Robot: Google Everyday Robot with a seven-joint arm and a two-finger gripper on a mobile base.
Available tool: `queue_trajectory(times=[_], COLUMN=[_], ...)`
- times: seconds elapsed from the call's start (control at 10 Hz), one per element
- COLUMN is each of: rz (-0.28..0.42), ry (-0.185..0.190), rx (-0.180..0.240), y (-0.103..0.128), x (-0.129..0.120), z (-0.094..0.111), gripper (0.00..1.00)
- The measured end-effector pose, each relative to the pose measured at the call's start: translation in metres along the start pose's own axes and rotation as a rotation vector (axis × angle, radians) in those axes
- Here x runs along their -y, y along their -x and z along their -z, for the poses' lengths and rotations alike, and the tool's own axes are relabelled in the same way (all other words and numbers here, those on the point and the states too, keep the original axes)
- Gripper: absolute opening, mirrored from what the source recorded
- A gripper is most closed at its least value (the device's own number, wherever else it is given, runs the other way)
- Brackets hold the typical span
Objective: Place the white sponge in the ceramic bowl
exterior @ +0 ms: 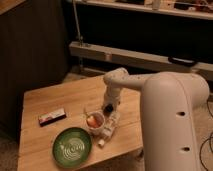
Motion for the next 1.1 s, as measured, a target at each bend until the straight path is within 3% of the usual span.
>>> queue_trajectory(times=[0.3,0.4,0.5,0.9,1.1], rz=[0.044,0.075,0.099,0.297,0.394], ry=[0.012,0.028,0.043,0.189,0.271], rx=[0.057,0.079,0.092,0.126,0.096], y=[0.013,0.018,0.021,0.014,-0.019], x=[-0.008,-0.014,-0.019,-0.063,-0.082], z=[0.051,0.083,0.102,0.183,0.208], gripper=[0.12,0.12,0.12,0.12,0.12])
